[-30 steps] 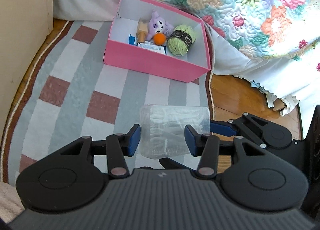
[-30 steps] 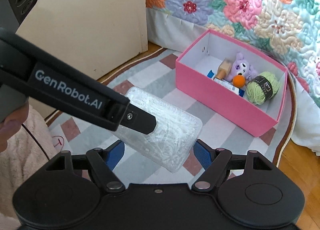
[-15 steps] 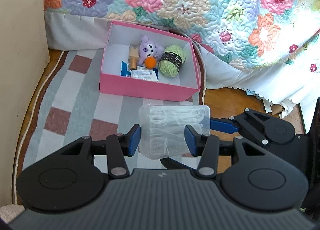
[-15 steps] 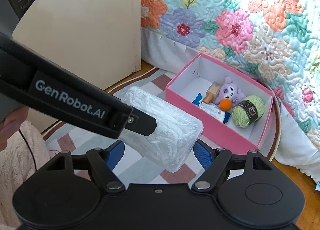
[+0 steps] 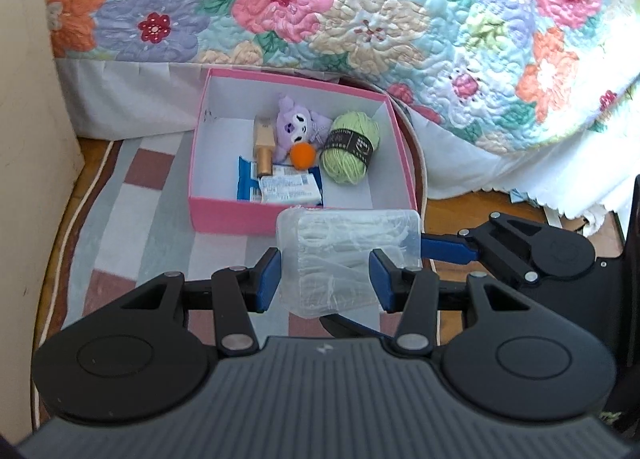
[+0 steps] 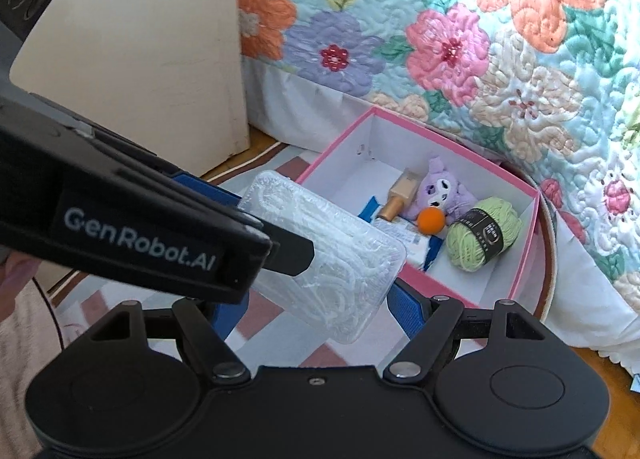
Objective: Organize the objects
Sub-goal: 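Lift the floss-pick box with both grippers and carry it into the pink box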
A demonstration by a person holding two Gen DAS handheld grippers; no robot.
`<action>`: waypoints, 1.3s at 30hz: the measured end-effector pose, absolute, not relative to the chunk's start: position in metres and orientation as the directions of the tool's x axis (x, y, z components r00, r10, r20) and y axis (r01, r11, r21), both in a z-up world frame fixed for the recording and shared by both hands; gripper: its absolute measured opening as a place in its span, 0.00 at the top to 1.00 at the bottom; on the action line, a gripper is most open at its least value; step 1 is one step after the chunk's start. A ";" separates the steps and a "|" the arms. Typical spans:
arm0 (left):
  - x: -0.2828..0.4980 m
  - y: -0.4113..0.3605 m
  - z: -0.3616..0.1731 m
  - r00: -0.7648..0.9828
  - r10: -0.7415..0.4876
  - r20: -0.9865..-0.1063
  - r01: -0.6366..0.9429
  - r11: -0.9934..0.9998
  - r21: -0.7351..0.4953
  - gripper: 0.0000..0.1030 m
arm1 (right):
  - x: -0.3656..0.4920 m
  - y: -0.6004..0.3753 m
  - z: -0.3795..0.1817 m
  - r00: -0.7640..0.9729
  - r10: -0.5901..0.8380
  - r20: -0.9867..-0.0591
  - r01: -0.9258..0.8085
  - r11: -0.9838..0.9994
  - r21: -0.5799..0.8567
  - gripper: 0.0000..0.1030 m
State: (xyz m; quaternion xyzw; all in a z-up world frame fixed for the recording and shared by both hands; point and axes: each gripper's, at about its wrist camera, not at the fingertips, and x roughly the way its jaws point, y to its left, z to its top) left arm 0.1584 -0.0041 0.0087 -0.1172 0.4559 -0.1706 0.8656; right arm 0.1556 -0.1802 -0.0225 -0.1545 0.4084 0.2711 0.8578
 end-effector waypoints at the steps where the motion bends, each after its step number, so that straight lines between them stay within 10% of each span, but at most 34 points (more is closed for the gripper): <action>1: 0.166 -0.004 0.007 0.529 -0.404 -0.746 0.188 0.913 -0.361 0.54 | 0.162 -0.180 -0.024 0.525 0.338 -0.781 -0.587 0.808 -0.044 0.22; 39: 0.350 -0.026 -0.149 0.445 -0.427 -0.787 0.039 0.887 -0.459 0.58 | 0.354 -0.218 -0.155 0.409 0.443 -0.798 -0.369 0.880 0.299 0.25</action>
